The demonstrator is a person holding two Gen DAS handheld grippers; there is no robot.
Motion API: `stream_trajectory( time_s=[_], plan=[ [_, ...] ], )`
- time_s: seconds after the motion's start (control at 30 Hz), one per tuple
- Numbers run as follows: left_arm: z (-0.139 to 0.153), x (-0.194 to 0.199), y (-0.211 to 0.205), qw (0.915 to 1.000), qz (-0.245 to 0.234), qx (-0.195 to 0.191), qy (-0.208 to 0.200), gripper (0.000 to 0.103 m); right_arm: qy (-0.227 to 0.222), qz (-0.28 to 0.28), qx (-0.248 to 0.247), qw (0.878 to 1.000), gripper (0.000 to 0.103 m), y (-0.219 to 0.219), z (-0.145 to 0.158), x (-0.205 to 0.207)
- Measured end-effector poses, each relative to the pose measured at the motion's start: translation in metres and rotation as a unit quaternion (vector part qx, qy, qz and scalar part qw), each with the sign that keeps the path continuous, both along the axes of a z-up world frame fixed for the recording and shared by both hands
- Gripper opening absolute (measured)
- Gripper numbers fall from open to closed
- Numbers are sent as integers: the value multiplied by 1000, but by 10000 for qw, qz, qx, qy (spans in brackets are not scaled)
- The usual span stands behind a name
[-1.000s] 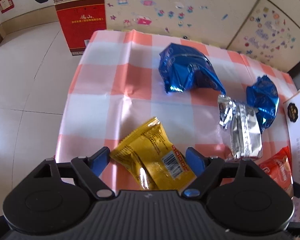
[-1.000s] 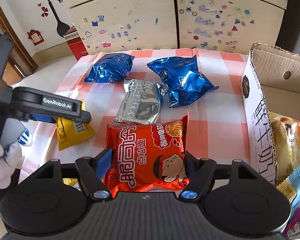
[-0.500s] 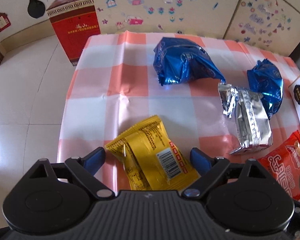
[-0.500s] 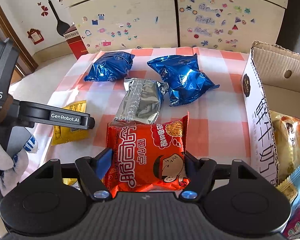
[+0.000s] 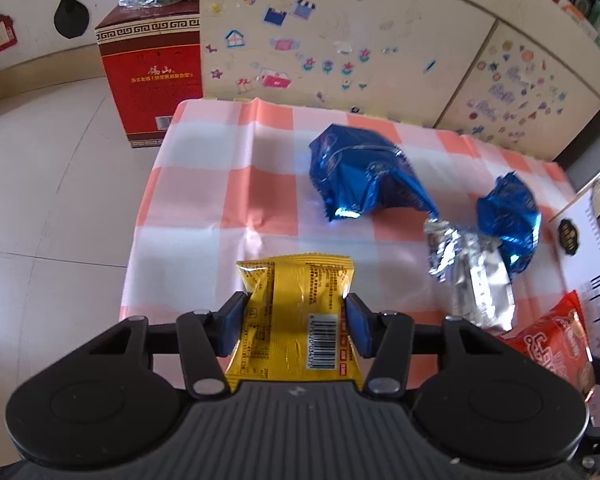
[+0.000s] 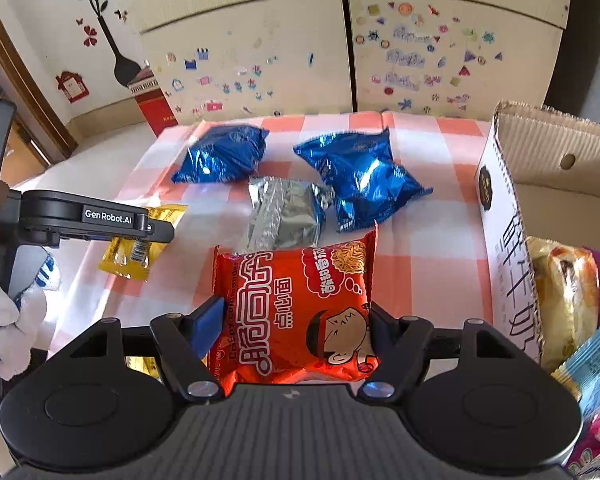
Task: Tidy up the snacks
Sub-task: 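Lift the red bag toward the box with the right gripper while the left lifts the yellow bag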
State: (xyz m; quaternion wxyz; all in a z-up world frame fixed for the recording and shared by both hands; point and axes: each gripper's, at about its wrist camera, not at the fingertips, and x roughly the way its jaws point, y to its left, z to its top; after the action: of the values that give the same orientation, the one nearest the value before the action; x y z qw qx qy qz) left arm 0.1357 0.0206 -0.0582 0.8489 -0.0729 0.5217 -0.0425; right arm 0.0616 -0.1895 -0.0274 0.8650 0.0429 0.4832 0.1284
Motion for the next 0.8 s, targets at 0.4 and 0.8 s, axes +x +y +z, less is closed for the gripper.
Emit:
stream_trajectory(
  time_s=[0.4,0.8],
  plan=[
    [33,-5,-22,9964,-422,85,-730,52,-401,-53,47,9992,78,-5,25,-3],
    [54,-8,-49,9904,-711,57,-1186,52,-687,-291,-5,9972,78,-21,39,-2]
  ],
)
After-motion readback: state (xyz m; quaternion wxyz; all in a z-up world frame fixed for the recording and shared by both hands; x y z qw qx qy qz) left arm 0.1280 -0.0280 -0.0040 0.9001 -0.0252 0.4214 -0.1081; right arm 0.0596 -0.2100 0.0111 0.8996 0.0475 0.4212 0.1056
